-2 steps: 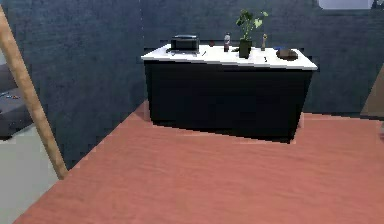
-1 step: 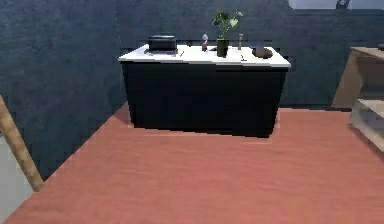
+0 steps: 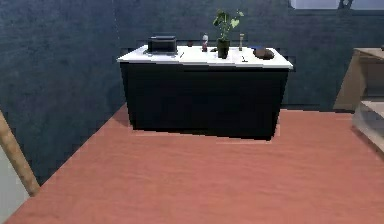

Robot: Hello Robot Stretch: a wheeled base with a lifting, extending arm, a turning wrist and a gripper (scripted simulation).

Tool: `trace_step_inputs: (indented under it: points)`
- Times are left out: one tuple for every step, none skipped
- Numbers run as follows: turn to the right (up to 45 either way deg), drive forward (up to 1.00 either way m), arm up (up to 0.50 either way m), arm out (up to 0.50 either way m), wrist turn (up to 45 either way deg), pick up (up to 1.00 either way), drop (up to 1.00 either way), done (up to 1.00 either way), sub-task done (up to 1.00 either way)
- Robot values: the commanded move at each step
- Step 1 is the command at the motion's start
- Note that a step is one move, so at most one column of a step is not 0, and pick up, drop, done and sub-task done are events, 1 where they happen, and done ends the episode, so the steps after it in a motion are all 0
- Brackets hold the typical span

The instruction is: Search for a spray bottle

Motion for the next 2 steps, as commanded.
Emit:
trace_step_inputs:
  points:
    - [42.0,0.0,0.0,0.0,0.0,0.0,0.0,0.0,0.0]
    - [0.0,1.0,0.0,0.0,0.0,0.0,0.0,0.0,0.0]
